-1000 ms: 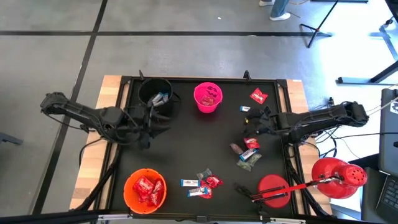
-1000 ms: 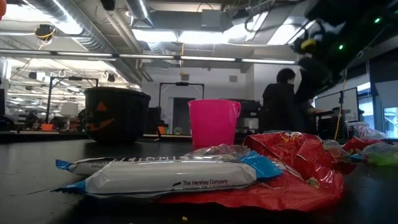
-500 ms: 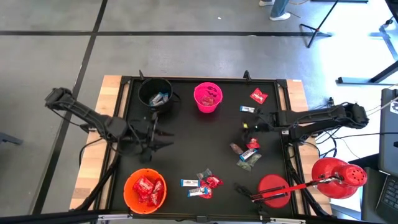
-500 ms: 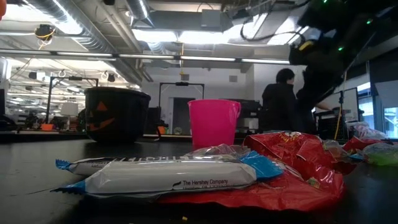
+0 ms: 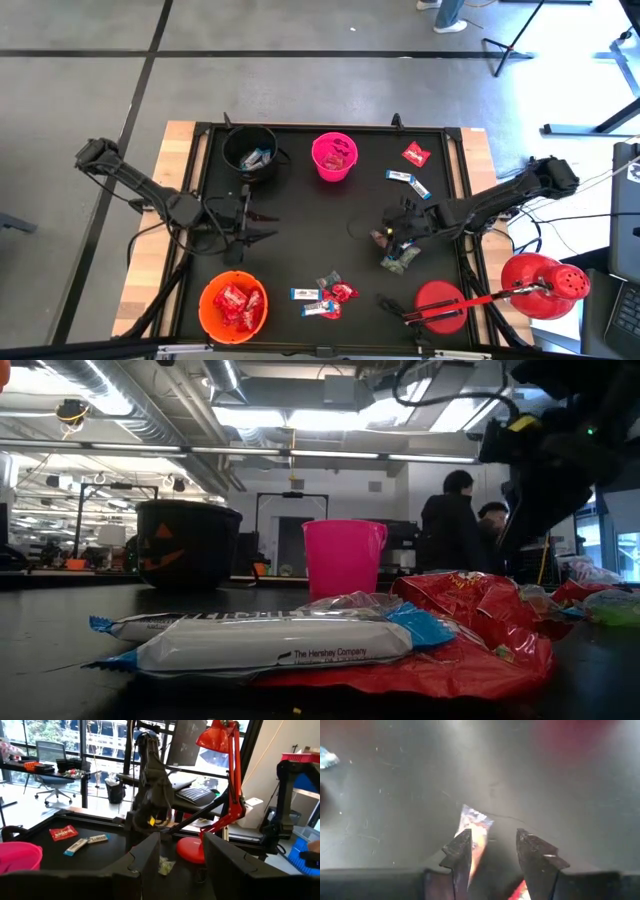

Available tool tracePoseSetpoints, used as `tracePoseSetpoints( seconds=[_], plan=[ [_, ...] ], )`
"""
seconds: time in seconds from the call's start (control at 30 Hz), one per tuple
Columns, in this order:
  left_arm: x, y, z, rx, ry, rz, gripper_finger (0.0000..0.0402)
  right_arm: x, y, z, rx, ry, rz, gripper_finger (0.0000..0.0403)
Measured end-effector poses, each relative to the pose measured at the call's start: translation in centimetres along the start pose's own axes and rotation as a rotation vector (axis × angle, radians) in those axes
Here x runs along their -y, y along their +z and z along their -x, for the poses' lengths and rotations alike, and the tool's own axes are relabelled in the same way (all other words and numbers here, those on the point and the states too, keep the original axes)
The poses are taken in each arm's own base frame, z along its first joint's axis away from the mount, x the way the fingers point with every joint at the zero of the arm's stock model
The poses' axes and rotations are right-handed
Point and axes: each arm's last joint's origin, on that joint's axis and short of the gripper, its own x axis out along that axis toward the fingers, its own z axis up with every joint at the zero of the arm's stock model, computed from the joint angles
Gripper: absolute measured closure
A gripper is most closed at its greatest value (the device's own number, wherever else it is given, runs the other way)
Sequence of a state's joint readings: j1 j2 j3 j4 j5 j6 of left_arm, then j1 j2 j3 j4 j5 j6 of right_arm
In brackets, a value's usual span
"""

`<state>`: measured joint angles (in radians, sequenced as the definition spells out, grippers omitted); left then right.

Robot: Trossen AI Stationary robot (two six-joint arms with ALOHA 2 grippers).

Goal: Organize candy in baskets
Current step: Put the orange gummy into the pink bucket

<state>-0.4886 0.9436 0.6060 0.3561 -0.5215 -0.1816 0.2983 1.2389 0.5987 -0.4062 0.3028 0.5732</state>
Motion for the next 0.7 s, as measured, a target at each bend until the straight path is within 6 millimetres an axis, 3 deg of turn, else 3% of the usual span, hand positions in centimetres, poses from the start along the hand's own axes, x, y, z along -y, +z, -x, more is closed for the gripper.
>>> tracePoseSetpoints(
  seconds=[0.17,0.47,0.7],
  plan=[
    [0.2,0.0,0.1,-0.001,0.0,0.002,0.0261,-1.2,-0.6,-2.2,-0.048,0.015,0.03,0.0253],
    [0.3,-0.1,0.2,-0.007,0.001,-0.002,0.0261,-1.6,-1.8,-5.2,-0.145,-0.054,0.042,0.0259],
    [0.2,-0.3,0.2,-0.023,0.017,-0.011,0.0261,-1.7,-1.4,-5.1,-0.11,-0.042,0.034,0.0343]
  ],
)
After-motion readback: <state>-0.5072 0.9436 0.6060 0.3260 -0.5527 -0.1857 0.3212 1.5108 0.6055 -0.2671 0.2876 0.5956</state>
